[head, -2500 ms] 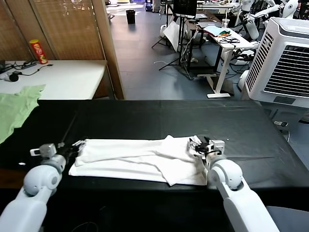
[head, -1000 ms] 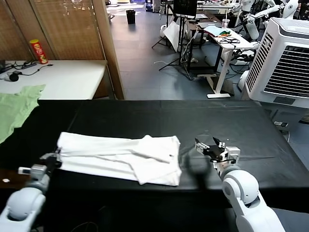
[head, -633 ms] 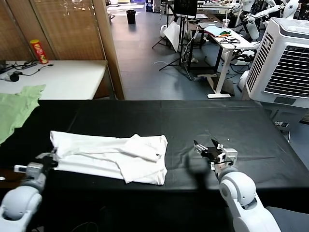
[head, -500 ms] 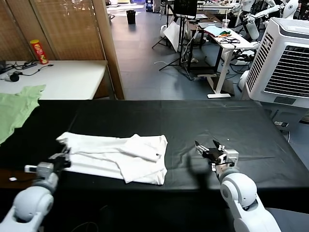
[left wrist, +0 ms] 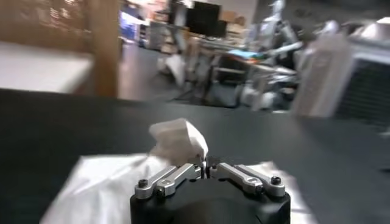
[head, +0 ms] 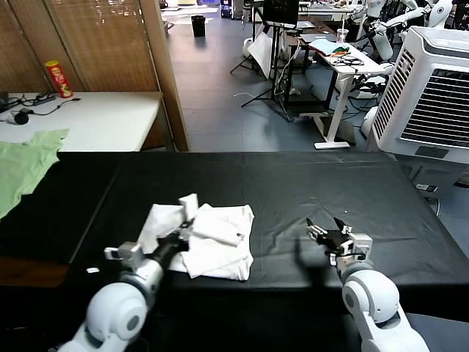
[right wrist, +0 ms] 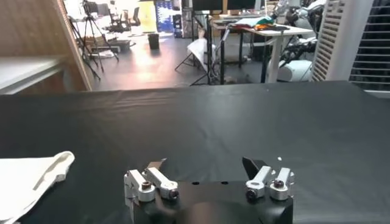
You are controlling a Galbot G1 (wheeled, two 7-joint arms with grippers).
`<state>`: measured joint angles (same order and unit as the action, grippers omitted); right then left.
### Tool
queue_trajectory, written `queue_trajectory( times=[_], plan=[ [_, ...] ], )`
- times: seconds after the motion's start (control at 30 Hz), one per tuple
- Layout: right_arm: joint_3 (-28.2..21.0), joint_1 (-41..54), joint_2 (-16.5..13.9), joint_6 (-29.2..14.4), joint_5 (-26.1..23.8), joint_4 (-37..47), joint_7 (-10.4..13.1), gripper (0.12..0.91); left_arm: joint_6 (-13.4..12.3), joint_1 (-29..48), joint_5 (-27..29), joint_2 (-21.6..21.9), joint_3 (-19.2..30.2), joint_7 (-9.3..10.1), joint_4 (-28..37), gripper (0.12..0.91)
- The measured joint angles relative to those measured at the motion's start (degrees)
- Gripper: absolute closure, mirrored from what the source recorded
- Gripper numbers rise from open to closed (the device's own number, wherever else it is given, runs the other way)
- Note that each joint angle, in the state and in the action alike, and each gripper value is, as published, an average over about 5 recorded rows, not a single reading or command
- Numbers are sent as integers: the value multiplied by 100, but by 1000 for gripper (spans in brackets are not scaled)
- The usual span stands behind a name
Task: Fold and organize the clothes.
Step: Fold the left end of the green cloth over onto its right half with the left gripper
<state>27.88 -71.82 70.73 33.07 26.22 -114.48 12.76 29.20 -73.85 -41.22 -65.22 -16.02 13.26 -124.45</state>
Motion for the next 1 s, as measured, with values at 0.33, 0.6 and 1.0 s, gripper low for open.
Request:
queue_trajectory(
  times=[0.33,0.6,1.0],
  plan=[
    [-90,15,36,-21,-89,30,-47,227,5,83,266,-334,554,-3,96,881],
    [-222,57,40,-100,-253,103,-187,227,-89,86,546,-529,679,-40,314,872],
    [-716,330,-40,-298,-277,238,-742,227,-291,159,732,-1059,789,-274,404,286]
  ],
)
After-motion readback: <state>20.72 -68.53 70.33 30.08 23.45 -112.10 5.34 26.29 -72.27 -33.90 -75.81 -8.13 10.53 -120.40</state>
